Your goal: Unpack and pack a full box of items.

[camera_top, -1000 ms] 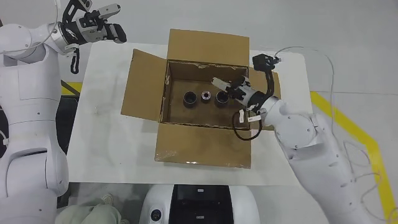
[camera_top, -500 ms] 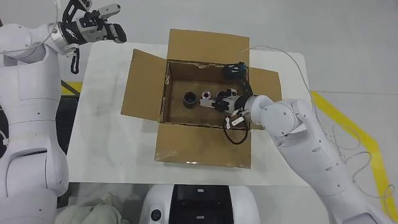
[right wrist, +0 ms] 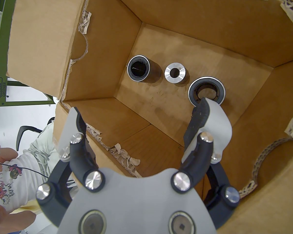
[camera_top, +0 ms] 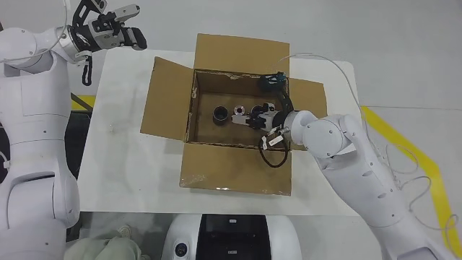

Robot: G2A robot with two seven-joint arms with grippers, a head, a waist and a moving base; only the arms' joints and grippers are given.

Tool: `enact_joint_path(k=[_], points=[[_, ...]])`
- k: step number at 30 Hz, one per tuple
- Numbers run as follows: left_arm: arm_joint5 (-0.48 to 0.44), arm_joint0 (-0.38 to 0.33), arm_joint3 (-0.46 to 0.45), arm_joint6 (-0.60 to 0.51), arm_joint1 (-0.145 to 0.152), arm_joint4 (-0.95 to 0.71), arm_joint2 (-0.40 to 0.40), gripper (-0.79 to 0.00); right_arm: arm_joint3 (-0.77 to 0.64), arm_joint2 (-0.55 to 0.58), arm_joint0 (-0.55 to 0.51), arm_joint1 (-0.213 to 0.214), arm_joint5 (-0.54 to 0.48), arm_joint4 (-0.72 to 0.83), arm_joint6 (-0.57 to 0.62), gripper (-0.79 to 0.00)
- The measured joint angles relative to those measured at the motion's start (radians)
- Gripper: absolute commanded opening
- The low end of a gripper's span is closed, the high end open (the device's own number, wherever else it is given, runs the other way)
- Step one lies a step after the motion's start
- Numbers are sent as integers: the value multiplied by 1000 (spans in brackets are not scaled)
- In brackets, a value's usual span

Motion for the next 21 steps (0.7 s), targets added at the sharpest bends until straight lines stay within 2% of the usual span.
enact_joint_path(k=[8, 15, 21], points=[[0, 0, 0, 0, 0, 0, 0, 0, 49, -25, 66, 0, -65, -140, 32, 0], [0, 0, 0, 0, 0, 0, 0, 0, 133, -75, 139, -8, -178, -180, 114, 0], [0, 0, 0, 0, 0, 0, 0, 0, 197, -124, 183, -20, -258, -211, 107, 0]])
